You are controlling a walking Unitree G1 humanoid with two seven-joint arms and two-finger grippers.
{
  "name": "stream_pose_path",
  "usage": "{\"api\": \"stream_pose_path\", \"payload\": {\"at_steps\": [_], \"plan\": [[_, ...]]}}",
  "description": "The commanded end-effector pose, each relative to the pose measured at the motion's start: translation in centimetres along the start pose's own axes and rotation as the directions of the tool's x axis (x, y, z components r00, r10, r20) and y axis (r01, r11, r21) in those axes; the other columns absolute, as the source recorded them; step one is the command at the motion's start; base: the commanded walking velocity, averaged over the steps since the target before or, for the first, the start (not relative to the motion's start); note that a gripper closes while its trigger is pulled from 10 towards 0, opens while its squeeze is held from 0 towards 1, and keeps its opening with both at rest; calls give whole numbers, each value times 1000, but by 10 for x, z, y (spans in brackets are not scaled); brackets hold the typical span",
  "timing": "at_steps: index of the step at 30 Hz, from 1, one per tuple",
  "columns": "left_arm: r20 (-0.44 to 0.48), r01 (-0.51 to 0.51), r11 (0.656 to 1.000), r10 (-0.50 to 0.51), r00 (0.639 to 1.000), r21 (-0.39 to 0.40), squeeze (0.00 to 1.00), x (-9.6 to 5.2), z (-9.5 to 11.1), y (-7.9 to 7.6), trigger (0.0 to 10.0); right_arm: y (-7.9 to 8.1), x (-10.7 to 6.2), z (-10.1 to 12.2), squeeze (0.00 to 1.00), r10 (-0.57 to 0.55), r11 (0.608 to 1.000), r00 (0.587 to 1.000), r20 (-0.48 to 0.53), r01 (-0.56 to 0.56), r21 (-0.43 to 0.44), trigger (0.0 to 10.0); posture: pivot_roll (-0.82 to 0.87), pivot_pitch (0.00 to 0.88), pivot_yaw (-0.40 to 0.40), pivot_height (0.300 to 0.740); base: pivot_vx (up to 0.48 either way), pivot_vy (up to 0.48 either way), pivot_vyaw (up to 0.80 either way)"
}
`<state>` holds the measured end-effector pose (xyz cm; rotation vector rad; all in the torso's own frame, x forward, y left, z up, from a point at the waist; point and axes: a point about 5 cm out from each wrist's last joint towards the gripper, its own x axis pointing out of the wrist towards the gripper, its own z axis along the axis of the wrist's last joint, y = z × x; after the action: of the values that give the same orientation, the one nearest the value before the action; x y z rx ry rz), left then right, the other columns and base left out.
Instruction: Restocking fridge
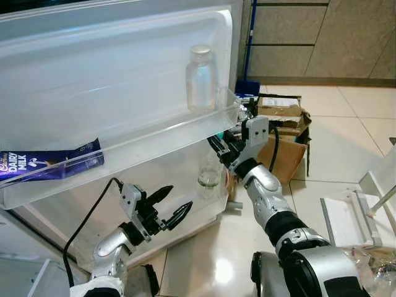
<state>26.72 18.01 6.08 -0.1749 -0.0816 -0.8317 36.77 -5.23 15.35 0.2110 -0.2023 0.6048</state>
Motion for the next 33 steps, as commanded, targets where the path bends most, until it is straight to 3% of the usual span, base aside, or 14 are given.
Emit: {"api": "stream_pose_path", "payload": {"at_steps": [1,10,22,26,33], "plan": [[13,4,1000,-4,1000,-19,0,1,-1,-5,10000,18,6,-6,0,30,999,1000,-9,-29,40,10000,97,136,-48,426,0,0,0],[66,11,1000,-11,998,-1,0,1,13,-13,10000,35,14,-9,0,88,993,996,-35,-85,77,10000,127,188,-65,426,0,0,0],[68,24,1000,-25,997,2,0,0,23,-20,10000,37,1,-36,0,42,989,977,-211,-71,-132,10000,132,213,-65,426,0,0,0],[68,24,1000,-25,997,3,0,0,24,-20,10000,38,0,-38,0,45,988,974,-223,-76,-132,10000,132,215,-66,426,0,0,0],[66,24,1000,-24,998,-2,0,1,25,-23,10000,47,-14,-62,0,65,977,940,-334,-128,-171,10000,125,217,-69,426,0,0,0]]}}
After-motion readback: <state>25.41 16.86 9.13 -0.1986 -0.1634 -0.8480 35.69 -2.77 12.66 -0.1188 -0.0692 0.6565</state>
